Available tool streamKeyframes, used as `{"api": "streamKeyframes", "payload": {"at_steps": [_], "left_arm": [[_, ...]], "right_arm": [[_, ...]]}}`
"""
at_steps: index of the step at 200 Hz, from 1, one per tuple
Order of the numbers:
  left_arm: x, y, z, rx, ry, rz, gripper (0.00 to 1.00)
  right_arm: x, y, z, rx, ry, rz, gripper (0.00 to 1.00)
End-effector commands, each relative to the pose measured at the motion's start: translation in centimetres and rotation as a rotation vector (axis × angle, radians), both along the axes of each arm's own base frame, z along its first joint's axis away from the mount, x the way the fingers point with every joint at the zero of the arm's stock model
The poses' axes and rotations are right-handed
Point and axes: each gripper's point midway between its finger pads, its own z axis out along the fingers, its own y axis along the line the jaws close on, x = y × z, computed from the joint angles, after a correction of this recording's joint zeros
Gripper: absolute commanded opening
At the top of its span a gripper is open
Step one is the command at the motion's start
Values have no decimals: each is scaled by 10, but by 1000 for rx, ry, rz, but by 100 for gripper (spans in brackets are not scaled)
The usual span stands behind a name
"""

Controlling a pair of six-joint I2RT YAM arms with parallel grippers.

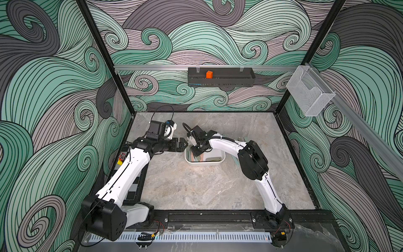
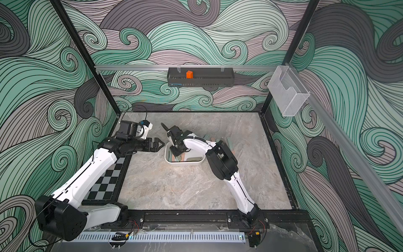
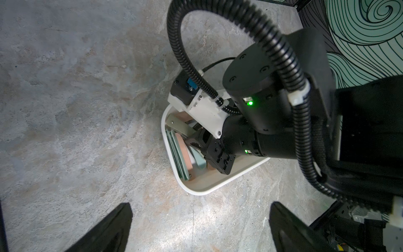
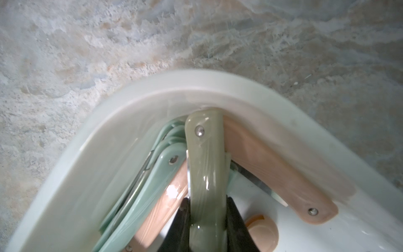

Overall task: Take the fruit knife out of the storage box
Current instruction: Pick up the fruit knife from the storage box, then place the fruit knife at the center of the board.

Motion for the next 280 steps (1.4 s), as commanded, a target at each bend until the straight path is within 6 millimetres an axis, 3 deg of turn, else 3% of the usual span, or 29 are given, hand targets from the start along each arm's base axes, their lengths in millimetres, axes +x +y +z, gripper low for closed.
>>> {"api": "streamKeyframes", "payload": {"at_steps": [1, 83, 127, 160, 208, 244, 246, 280], "left_arm": [[2, 3, -1, 7, 3, 7, 99], [3, -2, 5, -18, -11, -9, 99], [9, -13, 9, -73, 10, -25, 99], [14, -28, 13, -134, 11, -37, 99], [11, -69, 4, -106, 18, -100, 99], [-3, -100, -5, -79, 60, -165, 99], [-3, -102, -13, -70, 81, -167, 99], [-11, -117, -29, -35, 105, -194, 99]], "right_arm": [[3, 2, 24, 10, -47, 16, 13], [9, -7, 56, 17, -109, 9, 13], [12, -31, 69, 30, -107, -36, 14], [11, -67, 80, 52, -86, -115, 14], [-5, -151, 94, 101, -96, -301, 14], [-26, -200, 82, 81, -89, -415, 15], [-27, -203, 79, 79, -84, -421, 15], [-42, -214, 50, 55, -23, -458, 18]]}}
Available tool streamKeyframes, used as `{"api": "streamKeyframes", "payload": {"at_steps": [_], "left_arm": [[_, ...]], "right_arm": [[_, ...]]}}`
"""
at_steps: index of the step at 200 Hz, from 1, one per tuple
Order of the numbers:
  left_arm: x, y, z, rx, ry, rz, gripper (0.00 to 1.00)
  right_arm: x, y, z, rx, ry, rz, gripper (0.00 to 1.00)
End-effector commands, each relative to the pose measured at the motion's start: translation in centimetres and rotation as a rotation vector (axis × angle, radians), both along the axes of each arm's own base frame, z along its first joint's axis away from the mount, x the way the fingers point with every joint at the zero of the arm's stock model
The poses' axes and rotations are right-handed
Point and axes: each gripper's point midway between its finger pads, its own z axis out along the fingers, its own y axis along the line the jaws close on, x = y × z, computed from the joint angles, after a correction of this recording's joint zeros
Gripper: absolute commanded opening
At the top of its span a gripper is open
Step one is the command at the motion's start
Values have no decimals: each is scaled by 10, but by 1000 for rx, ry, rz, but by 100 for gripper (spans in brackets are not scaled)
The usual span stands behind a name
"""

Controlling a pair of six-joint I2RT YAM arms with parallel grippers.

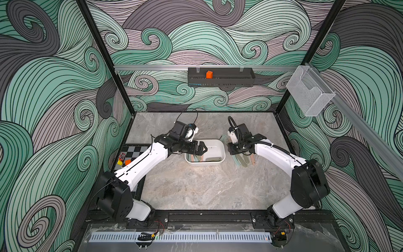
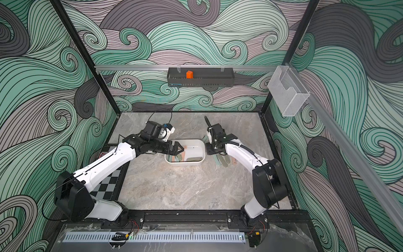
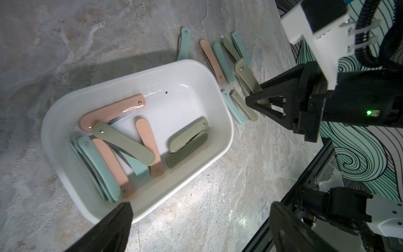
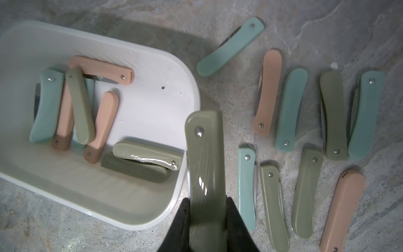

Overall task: Take the fruit knife out of the storage box
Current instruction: Place the fruit knife at the center of the board.

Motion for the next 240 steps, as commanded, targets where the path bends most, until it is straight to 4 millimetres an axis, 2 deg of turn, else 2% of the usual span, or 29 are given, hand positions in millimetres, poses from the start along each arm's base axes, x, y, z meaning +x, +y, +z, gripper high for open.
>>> {"api": "streamKeyframes", "payload": {"at_steps": [1, 38, 67, 83, 98, 130, 181, 183, 187, 211, 226, 240], "left_arm": [[3, -7, 2, 16, -14, 9, 99], [-1, -8, 0, 28, -12, 8, 99], [-1, -7, -1, 36, -12, 9, 99], [-2, -6, -2, 39, -10, 7, 99], [-2, -6, -2, 41, -12, 5, 99], [0, -2, 4, 64, -33, 11, 99], [16, 10, 38, 104, -154, 56, 99], [14, 12, 48, 93, -179, 59, 99], [14, 14, 55, 90, -197, 64, 99], [20, 29, 76, 112, -230, 94, 99], [23, 39, 83, 120, -238, 110, 99], [25, 52, 85, 130, -238, 131, 99]], "right_arm": [[-4, -2, -16, 13, 26, -33, 18], [-15, -1, -51, 27, 110, -62, 17], [-20, 5, -71, 49, 159, -58, 19], [-21, 4, -79, 42, 181, -62, 23], [-23, 2, -80, 32, 186, -74, 33], [-20, -6, -60, -7, 128, -92, 55], [-10, -11, -3, -85, 24, -105, 63], [-9, -11, -1, -88, 22, -104, 64], [-8, -9, 3, -89, 14, -100, 64], [0, 10, 30, -47, -33, -60, 65], [7, 36, 47, 21, -74, 7, 65], [11, 62, 54, 65, -91, 80, 65]]}}
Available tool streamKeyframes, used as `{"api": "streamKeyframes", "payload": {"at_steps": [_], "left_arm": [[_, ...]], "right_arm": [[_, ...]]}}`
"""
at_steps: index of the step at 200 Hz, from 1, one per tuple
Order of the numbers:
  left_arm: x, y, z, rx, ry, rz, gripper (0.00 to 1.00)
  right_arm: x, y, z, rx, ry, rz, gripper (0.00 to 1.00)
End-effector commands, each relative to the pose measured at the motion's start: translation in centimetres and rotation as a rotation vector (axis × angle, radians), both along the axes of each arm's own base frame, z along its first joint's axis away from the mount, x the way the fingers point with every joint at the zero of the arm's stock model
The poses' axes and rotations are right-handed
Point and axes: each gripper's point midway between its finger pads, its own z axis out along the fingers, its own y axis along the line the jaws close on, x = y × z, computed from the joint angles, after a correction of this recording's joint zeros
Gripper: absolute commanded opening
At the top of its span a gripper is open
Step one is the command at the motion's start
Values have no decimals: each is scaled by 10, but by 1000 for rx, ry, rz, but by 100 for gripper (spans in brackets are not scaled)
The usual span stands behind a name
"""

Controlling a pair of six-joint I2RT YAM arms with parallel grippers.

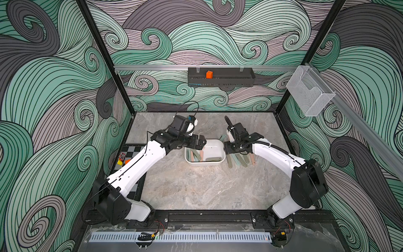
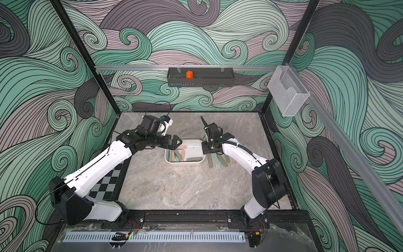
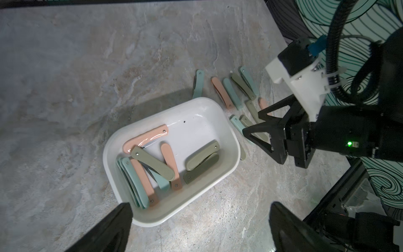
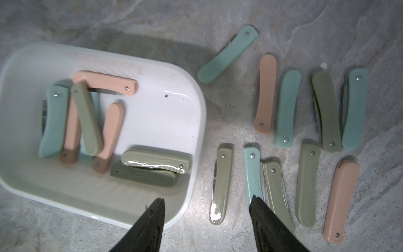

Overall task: Take the fruit knife out of the storage box
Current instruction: Place the fruit knife at the center of the board, then pick up the fruit knife from the storage box.

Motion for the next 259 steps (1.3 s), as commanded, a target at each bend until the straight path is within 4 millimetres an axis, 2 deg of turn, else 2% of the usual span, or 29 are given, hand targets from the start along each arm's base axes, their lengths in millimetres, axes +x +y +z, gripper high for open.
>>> {"api": "streamKeyframes", "payload": {"at_steps": [1, 25, 50, 73, 97, 121, 172, 229, 259], "left_arm": [[2, 29, 10, 51, -17, 44, 99], [3, 56, 8, 27, 1, 98, 99], [1, 87, 0, 10, 24, 160, 99], [-6, 104, -9, 12, 41, 190, 99], [-11, 112, -18, 17, 53, 202, 99], [-14, 116, -26, 15, 70, 210, 99], [-16, 119, -35, 1, 86, 217, 99], [-20, 124, -36, 0, 84, 225, 99], [-20, 124, -37, -4, 88, 224, 99]], "right_arm": [[2, 37, 19, 64, -31, 113, 65], [10, 84, 18, 117, -25, 256, 64], [14, 120, 2, 97, -8, 359, 64], [16, 143, -19, 80, 23, 403, 64], [15, 161, -42, 38, 39, 448, 63], [14, 172, -62, -21, 52, 489, 62], [20, 186, -81, -62, 61, 509, 59], [30, 188, -100, -101, 80, 485, 49], [28, 187, -107, -103, 97, 472, 44]]}}
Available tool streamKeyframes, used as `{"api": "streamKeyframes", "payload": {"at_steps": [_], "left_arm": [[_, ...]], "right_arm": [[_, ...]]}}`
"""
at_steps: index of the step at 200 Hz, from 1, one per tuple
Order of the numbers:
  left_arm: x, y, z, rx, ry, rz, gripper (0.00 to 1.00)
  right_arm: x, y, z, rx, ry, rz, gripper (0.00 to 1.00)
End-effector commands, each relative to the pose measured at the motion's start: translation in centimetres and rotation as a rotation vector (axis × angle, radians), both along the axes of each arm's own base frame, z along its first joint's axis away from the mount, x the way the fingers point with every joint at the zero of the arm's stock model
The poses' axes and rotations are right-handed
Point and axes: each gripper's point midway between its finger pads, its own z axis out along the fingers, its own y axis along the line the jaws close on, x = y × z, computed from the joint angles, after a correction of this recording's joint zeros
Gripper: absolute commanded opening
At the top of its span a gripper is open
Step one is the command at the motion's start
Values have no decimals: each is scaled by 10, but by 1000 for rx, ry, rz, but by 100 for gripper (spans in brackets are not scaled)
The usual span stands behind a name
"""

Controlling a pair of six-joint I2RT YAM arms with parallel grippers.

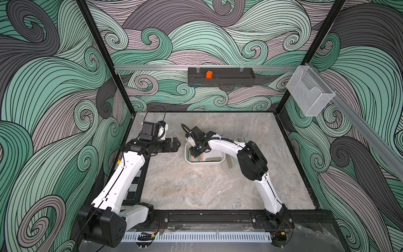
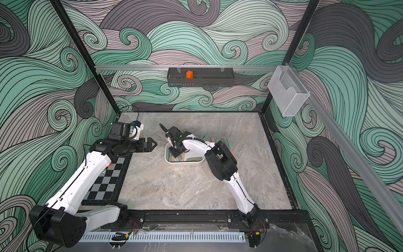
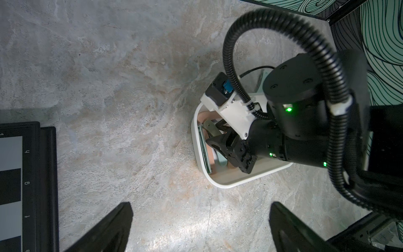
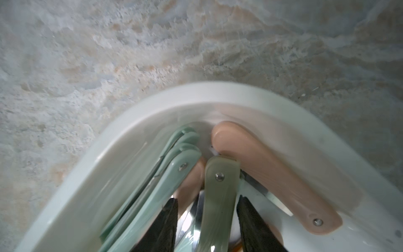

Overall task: Take the fruit knife out of the storage box
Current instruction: Pick up the fruit knife from the storage box.

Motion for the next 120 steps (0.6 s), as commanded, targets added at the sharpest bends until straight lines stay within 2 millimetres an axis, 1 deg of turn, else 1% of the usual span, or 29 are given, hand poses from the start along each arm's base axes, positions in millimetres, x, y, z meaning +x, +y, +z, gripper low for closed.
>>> {"api": "streamKeyframes", "payload": {"at_steps": [1, 10, 33, 40, 60, 120], "left_arm": [[-3, 0, 3, -8, -15, -19, 99], [-3, 0, 2, -10, -14, -19, 99], [-4, -1, 3, -18, -13, -21, 99], [-4, -2, 3, -21, -14, -22, 99], [-4, -2, 3, -27, -14, -21, 99], [-3, -8, 8, -54, -26, -46, 99]], "right_arm": [[0, -4, -2, -23, 10, -11, 44], [-1, -3, -4, -22, 14, -11, 42], [-1, -4, -2, -22, 14, -16, 30], [-1, -4, 0, -19, 11, -17, 28], [1, -4, 6, -15, -1, -15, 26], [4, -5, 39, 10, -55, -9, 23]]}}
